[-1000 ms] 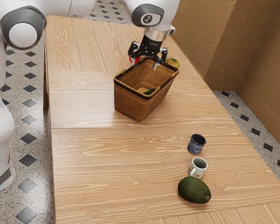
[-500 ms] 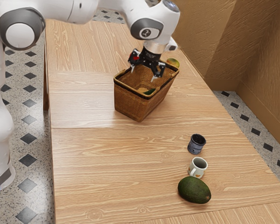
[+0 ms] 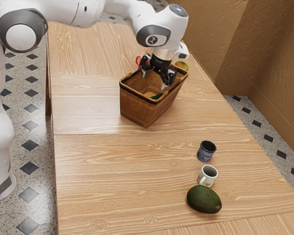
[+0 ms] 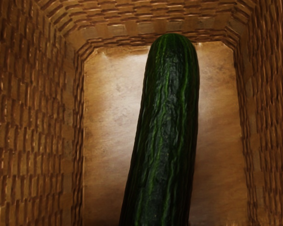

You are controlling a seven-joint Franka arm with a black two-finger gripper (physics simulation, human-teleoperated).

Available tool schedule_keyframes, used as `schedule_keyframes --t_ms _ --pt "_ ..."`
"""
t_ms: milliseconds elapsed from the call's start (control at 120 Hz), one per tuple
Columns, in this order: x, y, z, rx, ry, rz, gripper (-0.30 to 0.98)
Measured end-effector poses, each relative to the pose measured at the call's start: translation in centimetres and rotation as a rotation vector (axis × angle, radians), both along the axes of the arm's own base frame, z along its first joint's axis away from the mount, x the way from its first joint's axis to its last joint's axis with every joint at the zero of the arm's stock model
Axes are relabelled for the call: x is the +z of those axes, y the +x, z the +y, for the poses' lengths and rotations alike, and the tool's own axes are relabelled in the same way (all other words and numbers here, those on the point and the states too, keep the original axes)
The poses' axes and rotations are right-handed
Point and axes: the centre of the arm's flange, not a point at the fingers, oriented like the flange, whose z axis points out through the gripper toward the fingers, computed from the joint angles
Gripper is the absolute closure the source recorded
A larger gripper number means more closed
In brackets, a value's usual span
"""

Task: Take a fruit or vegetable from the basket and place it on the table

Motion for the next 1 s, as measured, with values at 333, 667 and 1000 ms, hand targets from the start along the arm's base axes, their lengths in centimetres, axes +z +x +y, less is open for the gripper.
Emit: schedule_keyframes --t_ms 333,667,1000 --pt "-2.4 0.7 2.0 -0.066 -0.008 0.013 0.0" --pt "-6.6 2.0 2.9 -0.11 -0.041 0.055 0.0" --pt "-9.7 3.0 3.6 -0.163 -0.055 0.077 0.0"
